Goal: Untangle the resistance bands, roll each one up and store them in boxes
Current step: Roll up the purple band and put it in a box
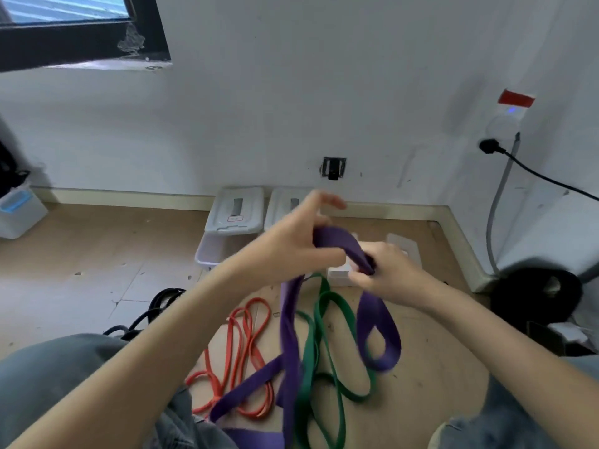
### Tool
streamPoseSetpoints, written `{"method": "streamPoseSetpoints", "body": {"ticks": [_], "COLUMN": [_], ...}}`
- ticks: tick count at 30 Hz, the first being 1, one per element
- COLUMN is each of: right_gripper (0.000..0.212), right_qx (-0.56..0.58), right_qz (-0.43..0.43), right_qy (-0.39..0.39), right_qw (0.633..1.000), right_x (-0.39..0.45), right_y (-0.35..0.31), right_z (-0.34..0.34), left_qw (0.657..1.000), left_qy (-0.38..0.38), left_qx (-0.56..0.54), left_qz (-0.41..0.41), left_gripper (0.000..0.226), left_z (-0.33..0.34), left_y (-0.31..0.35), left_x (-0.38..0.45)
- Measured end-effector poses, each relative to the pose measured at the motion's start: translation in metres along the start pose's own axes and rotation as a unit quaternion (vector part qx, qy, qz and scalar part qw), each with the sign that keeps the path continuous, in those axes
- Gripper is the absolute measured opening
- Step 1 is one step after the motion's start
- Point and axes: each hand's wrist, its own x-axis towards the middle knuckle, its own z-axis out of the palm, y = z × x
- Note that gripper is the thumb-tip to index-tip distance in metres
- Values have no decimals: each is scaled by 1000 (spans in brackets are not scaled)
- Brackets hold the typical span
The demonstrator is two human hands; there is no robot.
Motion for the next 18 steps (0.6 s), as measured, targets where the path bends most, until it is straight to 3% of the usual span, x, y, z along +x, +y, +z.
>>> {"method": "streamPoseSetpoints", "body": {"ticks": [3,5,7,9,11,12,16,18], "right_gripper": [28,22,18,22,18,19,24,19], "right_qx": [42,52,33,-2,-93,-131,-145,-152], "right_qz": [16,51,59,21,-18,-32,-56,-66], "right_qy": [-5,-15,4,32,21,10,21,41], "right_qw": [999,997,998,999,995,991,988,985], "right_x": [-2,-3,-5,-7,-6,-6,-7,-8], "right_y": [10,14,13,3,-12,-19,-26,-18], "right_z": [-1,-7,-9,-11,-7,-3,0,-7], "left_qw": [991,993,995,958,961,969,983,985], "left_qy": [60,63,-47,-160,-161,-152,-108,-80], "left_qx": [-109,-96,57,186,168,141,68,92], "left_qz": [51,25,-60,-148,-152,-136,-131,-126], "left_gripper": [46,45,47,67,97,98,49,41], "left_z": [-20,-37,-48,-46,-25,-10,26,22], "left_y": [15,13,5,-9,-19,-21,-30,-27], "left_x": [-5,-9,-12,-14,-12,-11,-4,-2]}}
